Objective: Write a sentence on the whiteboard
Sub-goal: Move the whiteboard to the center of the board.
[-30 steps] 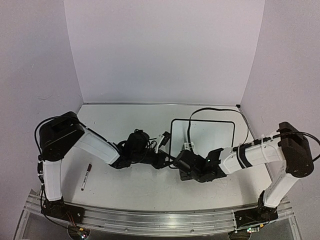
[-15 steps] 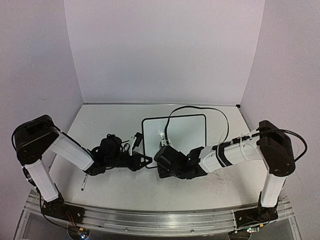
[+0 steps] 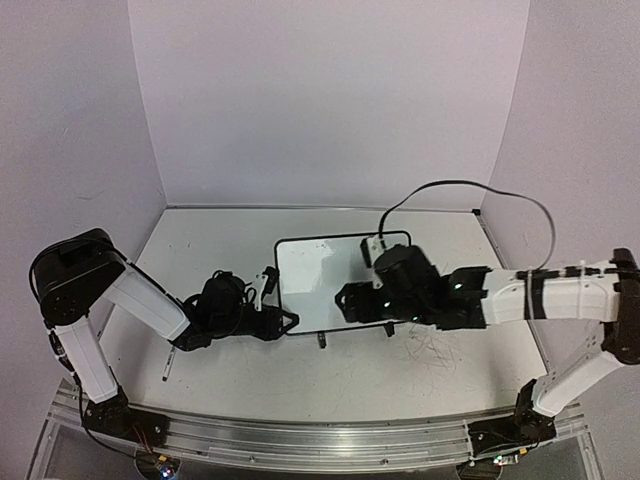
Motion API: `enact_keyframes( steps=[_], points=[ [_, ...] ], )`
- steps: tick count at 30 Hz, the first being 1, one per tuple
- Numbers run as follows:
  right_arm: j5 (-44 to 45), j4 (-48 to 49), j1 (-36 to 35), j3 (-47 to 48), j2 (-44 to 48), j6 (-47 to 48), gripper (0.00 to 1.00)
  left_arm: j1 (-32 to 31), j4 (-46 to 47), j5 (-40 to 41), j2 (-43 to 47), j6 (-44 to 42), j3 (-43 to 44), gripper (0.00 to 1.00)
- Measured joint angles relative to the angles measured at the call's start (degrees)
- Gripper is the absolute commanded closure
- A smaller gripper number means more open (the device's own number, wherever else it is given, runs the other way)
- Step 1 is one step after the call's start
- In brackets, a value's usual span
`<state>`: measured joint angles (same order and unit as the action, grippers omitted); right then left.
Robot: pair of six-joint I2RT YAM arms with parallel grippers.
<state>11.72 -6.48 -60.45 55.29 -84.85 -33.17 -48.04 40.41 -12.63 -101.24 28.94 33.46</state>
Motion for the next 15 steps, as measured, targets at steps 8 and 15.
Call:
enact_keyframes(
  steps=[8, 15],
  points=[
    [-7.9, 0.3, 21.4, -5.8, 16.5, 7.6, 0.15, 0.3, -0.9, 1.6, -0.5, 0.4, 1.4, 0.37],
    [-24.0, 3.5, 35.8, -9.1, 13.4, 13.6, 0.15, 0.4, -2.8, 3.0, 0.4, 1.4, 1.3, 0.13]
  ],
)
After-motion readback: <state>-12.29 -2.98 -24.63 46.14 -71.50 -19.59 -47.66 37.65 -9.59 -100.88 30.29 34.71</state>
